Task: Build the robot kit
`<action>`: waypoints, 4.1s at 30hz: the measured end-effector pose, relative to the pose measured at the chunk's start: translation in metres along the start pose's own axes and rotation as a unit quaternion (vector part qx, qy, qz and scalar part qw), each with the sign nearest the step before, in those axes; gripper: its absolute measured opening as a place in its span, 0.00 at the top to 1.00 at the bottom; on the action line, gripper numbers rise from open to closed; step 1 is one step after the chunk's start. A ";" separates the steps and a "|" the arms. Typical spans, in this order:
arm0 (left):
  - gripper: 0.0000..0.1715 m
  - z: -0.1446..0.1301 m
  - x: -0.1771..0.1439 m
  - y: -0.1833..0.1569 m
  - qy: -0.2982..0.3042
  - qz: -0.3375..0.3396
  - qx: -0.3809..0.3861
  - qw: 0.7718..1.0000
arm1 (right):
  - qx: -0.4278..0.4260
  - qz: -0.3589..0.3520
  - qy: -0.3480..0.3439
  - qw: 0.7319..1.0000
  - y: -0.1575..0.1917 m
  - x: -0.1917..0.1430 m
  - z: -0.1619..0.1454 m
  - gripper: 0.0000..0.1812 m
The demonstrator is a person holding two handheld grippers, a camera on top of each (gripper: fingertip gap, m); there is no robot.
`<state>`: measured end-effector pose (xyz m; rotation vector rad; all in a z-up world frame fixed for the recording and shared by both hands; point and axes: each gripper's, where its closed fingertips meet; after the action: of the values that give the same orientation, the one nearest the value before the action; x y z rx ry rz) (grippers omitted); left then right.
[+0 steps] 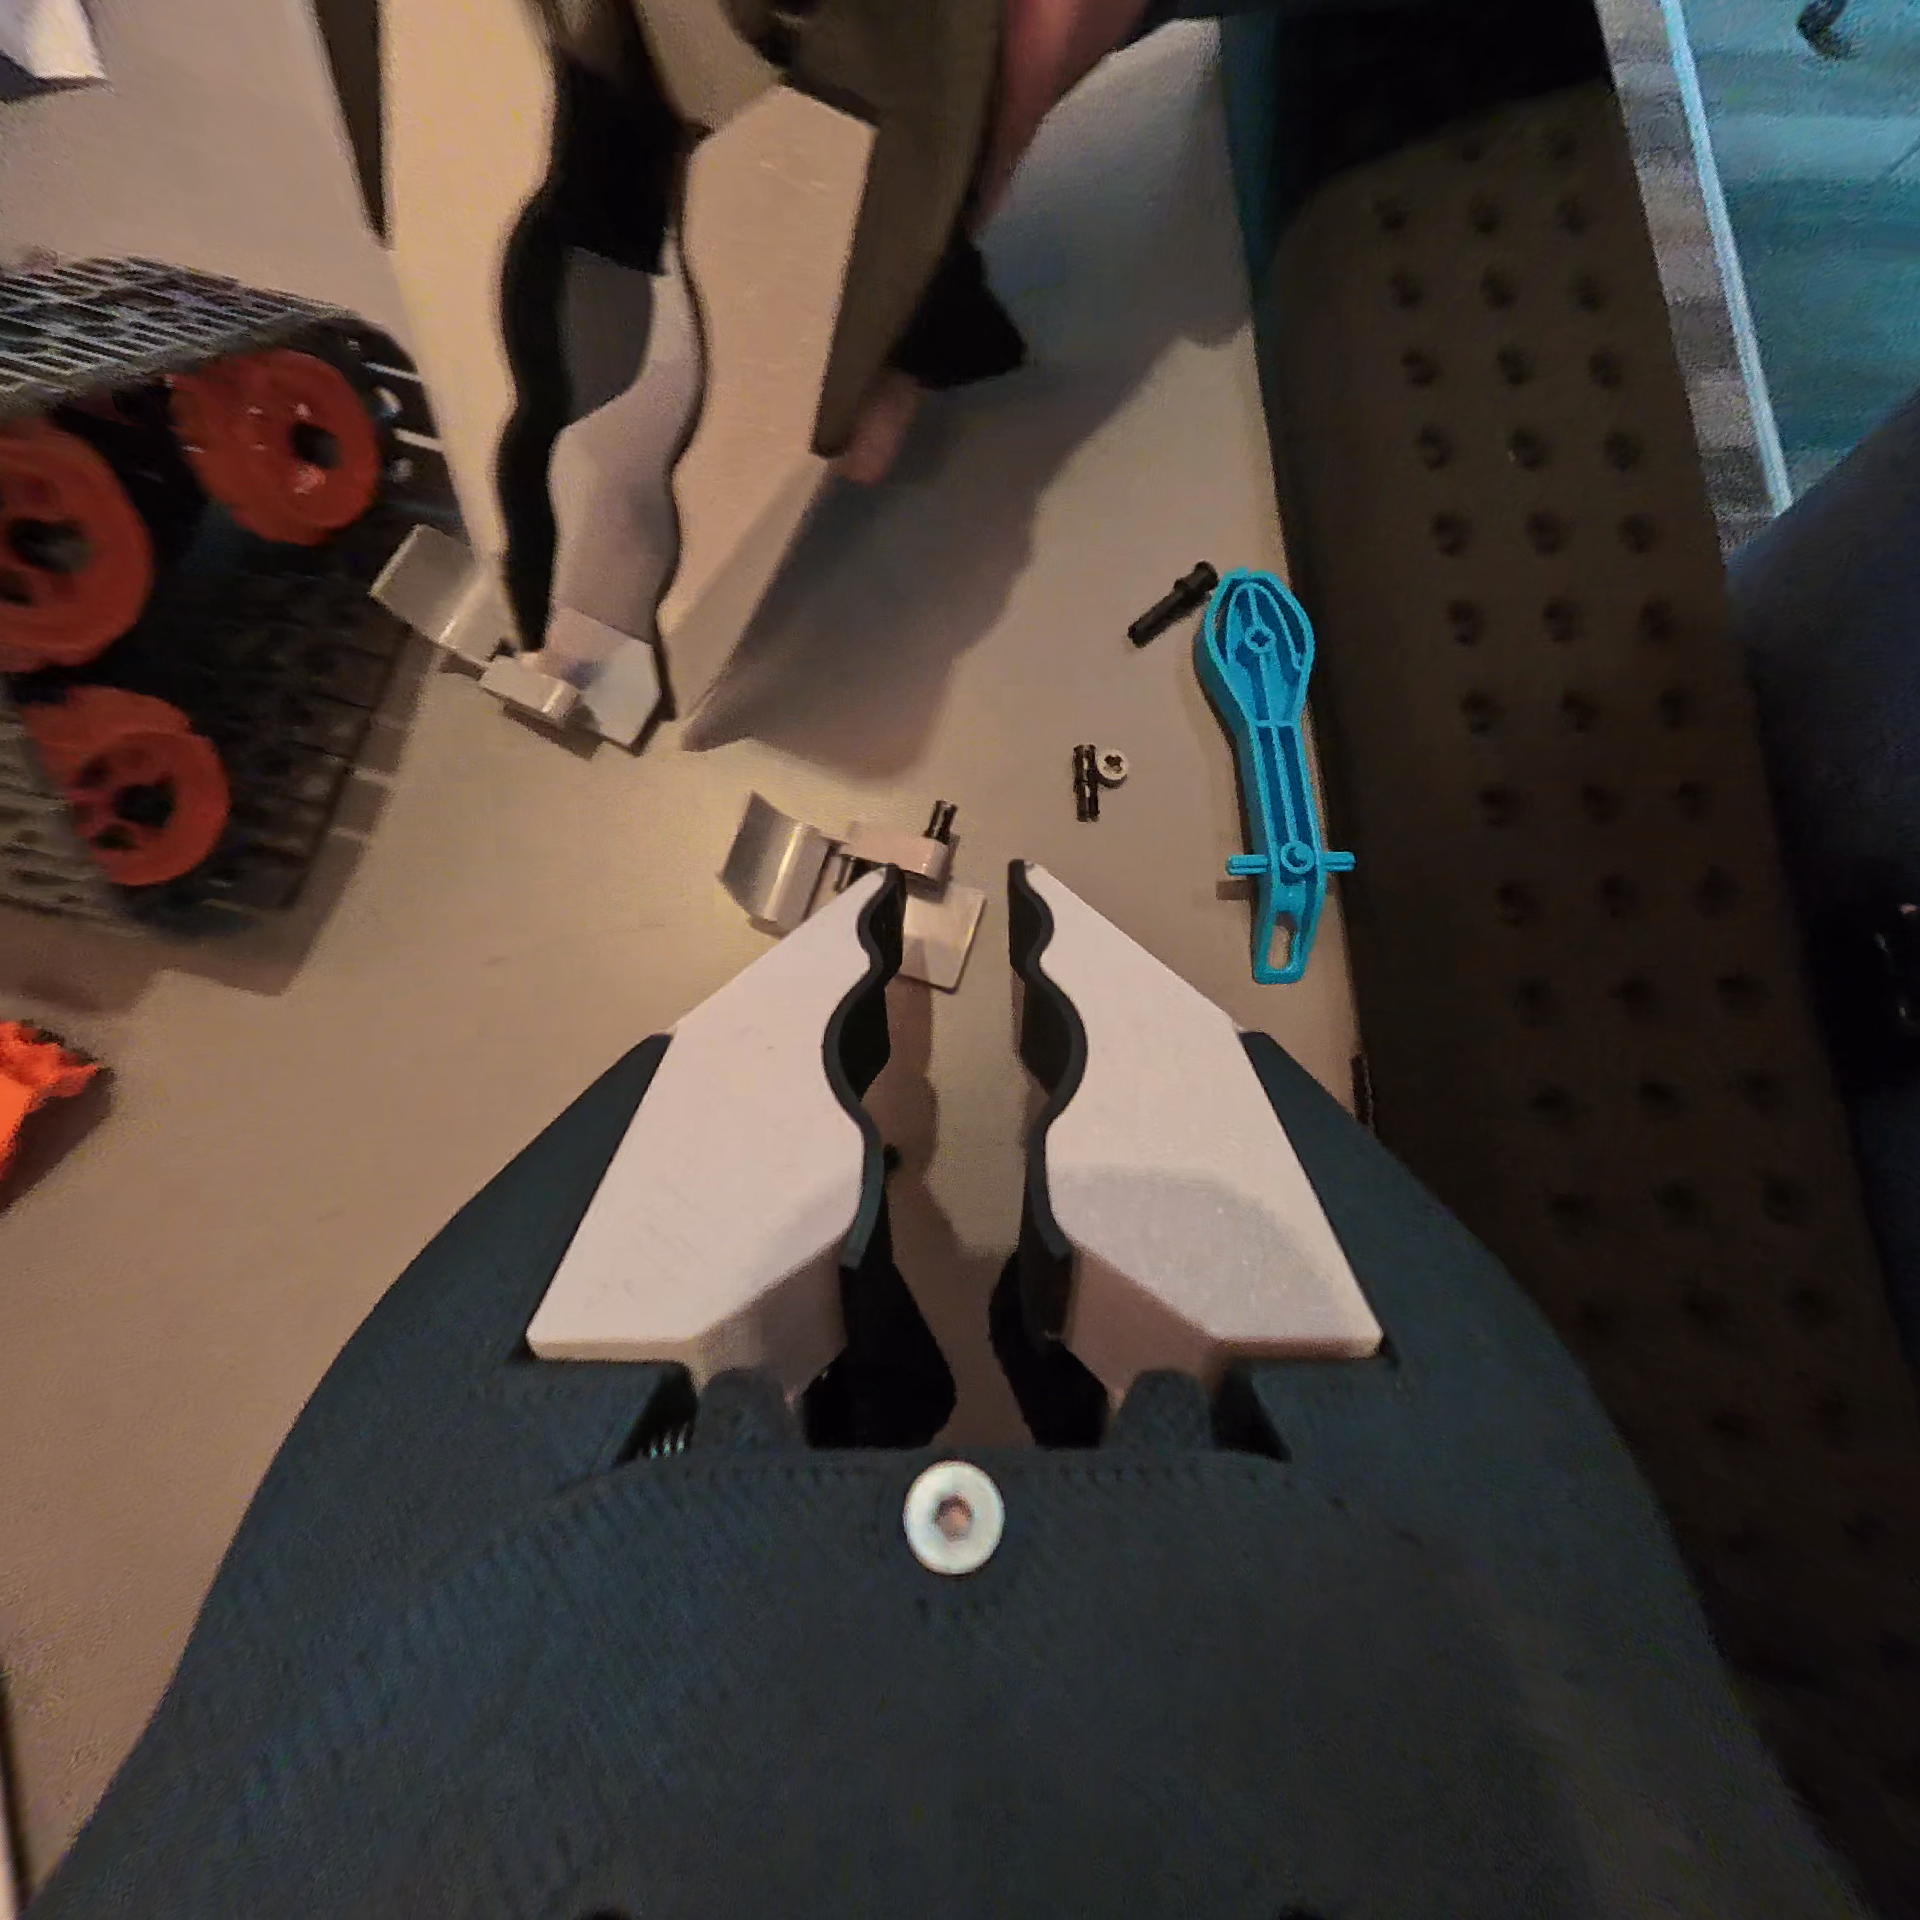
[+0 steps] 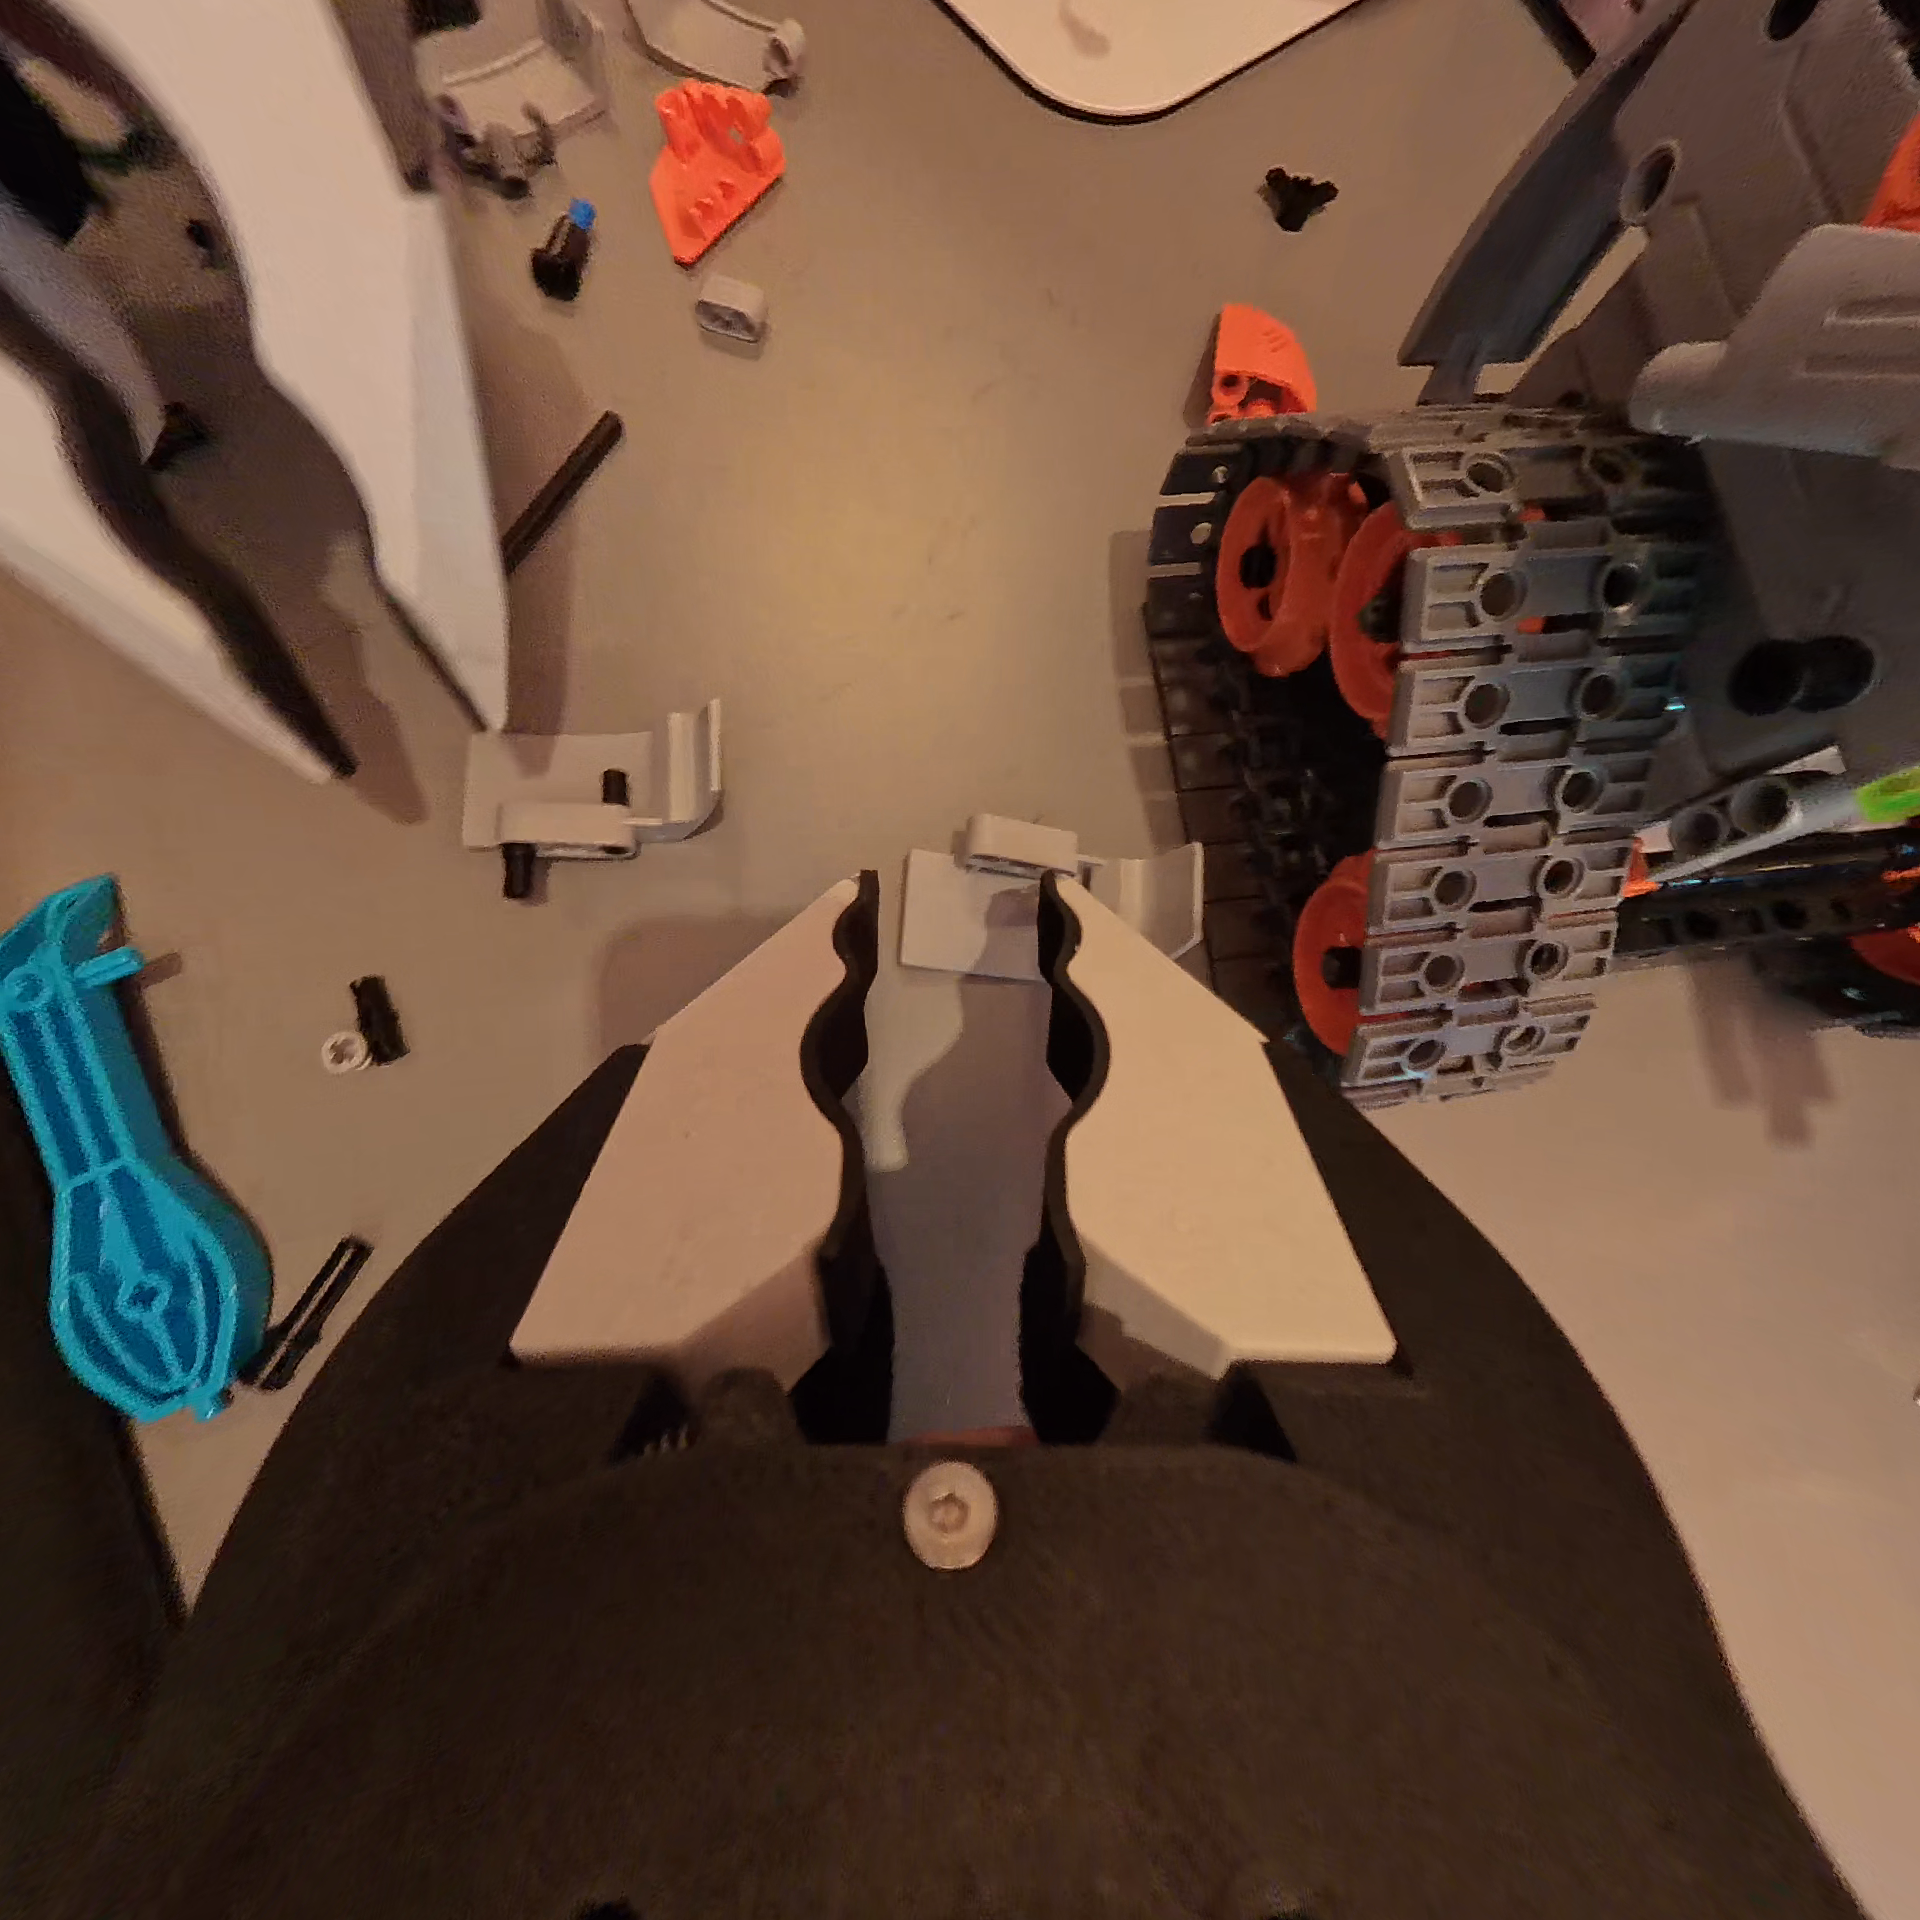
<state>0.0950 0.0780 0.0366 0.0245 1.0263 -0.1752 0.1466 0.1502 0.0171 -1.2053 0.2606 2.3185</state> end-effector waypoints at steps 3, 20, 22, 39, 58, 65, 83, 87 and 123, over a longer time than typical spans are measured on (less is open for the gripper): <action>0.90 -0.005 0.012 0.001 0.010 0.014 0.001 1.000 | 0.004 0.005 0.013 1.000 0.001 0.008 -0.001 0.89; 0.99 -0.006 0.027 0.025 0.001 0.058 -0.045 0.997 | -0.007 0.056 0.001 0.998 0.021 -0.003 -0.014 1.00; 0.99 -0.006 0.026 0.033 0.000 0.068 -0.051 0.996 | -0.008 0.068 0.000 0.998 0.029 -0.005 -0.016 1.00; 0.99 0.006 0.033 0.051 0.002 0.076 -0.048 0.996 | 0.009 0.065 -0.019 0.998 0.030 -0.014 -0.013 0.93; 1.00 0.012 0.036 0.051 0.006 0.044 -0.015 0.999 | -0.039 0.089 -0.012 0.995 0.026 -0.005 -0.015 1.00; 1.00 0.011 0.036 0.050 0.008 0.002 0.011 1.000 | -0.088 0.147 -0.012 0.985 0.025 -0.005 -0.015 1.00; 1.00 0.012 0.036 0.049 0.009 -0.039 0.046 0.998 | -0.079 0.144 -0.013 0.986 0.025 -0.012 -0.018 0.94; 1.00 0.012 0.036 0.049 0.020 -0.025 0.058 0.998 | -0.055 0.113 -0.008 0.992 0.016 -0.012 -0.022 0.96; 0.92 0.003 0.029 0.058 0.006 0.055 -0.047 0.997 | -0.059 0.096 -0.014 0.994 0.008 -0.011 -0.025 0.97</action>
<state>0.1213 0.1308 0.0094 -0.0038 1.0409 -0.0263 0.1651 0.1303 0.0108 -1.2502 0.2420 2.5463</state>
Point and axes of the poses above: each gripper's, where its closed fingertips meet, x out along the fingers, z out of its top, y = z × x across the jaws, and after that the axes turned 10 degrees about y, right-handed
